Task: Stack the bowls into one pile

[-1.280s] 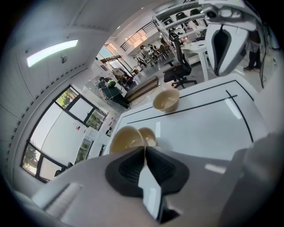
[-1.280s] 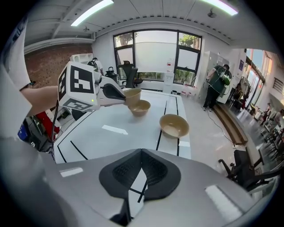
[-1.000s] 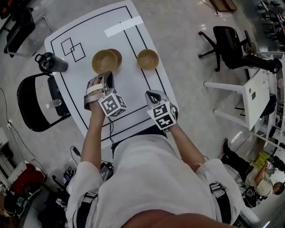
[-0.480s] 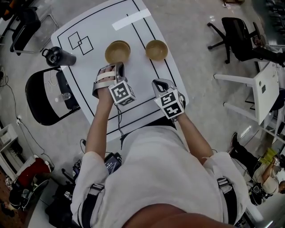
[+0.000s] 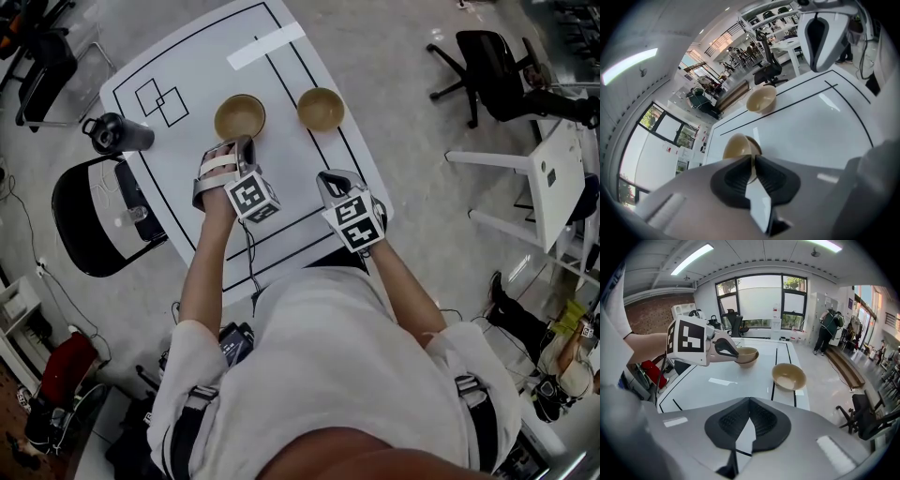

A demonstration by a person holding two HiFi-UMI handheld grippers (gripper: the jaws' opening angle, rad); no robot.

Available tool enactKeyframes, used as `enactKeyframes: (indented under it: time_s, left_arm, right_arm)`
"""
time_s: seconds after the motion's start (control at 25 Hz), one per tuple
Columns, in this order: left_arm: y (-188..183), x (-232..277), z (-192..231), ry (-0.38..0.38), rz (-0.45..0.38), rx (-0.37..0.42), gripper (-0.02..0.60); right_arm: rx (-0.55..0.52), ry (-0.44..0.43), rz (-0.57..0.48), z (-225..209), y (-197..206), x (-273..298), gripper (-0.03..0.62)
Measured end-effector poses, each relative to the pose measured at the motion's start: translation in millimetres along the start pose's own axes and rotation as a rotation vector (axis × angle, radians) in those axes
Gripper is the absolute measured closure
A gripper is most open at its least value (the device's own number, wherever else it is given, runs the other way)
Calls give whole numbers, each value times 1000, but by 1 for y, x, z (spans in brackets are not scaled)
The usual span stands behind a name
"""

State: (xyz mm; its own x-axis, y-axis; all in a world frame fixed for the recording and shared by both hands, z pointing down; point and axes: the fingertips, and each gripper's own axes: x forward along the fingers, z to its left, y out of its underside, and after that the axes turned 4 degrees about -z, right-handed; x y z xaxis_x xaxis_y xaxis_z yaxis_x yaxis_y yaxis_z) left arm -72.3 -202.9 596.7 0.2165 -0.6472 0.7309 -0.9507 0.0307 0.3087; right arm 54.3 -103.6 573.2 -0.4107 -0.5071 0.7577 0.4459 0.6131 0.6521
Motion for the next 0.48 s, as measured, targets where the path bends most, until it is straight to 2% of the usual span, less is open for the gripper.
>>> enactKeyframes:
  time_s: [0.36,0.48]
  left_arm:
    - [1,6,-5,30,-4,-5,552]
    - [1,6,-6,36,-7,-33,552]
  right_arm:
    - [18,14,7,-1,4,-3,594]
    - [28,14,2,-1,6,-3,594]
